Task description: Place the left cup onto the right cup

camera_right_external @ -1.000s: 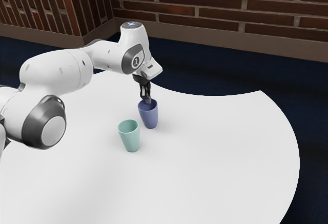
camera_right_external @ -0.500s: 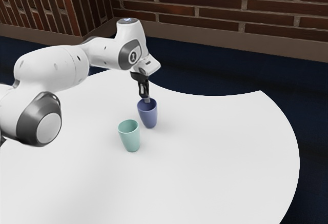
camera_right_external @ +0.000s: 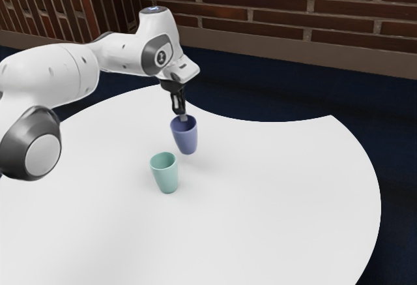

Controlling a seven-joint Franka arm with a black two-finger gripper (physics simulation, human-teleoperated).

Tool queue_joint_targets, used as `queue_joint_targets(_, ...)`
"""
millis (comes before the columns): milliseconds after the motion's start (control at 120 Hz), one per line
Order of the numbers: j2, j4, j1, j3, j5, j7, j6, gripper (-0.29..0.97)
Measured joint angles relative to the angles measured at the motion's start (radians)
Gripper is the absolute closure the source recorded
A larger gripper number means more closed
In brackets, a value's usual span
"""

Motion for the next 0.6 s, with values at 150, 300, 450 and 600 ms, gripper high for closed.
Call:
queue_joint_targets(150,-0.038,-0.016,-0.011,0.000,0.002,-0.009,-0.013,0.79)
queue_joint_targets(300,-0.073,-0.035,-0.025,0.000,0.003,-0.018,-0.024,0.79)
queue_joint_targets(450,-0.106,-0.054,-0.034,0.000,0.006,-0.028,-0.035,0.79)
queue_joint_targets(600,-0.137,-0.079,-0.041,0.000,0.009,-0.038,-0.045,0.79)
